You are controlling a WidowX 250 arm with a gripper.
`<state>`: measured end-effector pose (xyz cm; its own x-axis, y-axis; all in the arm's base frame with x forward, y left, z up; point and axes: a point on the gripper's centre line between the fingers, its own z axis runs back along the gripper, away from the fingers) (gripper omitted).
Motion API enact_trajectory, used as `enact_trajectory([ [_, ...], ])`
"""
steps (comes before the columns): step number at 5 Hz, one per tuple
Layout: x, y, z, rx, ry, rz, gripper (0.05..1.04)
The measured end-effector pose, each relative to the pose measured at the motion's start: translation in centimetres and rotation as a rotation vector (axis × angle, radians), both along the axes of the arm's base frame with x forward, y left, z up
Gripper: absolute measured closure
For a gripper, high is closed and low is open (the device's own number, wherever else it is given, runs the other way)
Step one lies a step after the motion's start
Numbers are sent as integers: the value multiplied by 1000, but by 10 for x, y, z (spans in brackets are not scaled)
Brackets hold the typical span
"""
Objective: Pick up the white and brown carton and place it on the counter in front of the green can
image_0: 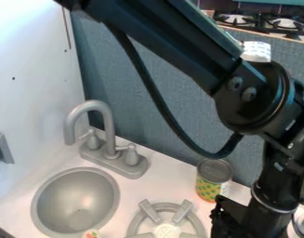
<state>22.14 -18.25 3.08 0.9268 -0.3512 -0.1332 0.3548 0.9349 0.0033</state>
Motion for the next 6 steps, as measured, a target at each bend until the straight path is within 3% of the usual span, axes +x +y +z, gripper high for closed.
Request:
enact_trajectory([
  [1, -3, 2, -9, 21, 27, -3, 79],
  [4, 48, -47, -24, -121, -76, -61, 79],
  [5, 70, -64, -28, -156, -122, -87, 79],
  [6, 87, -74, -25, -158, -153, -93, 79],
])
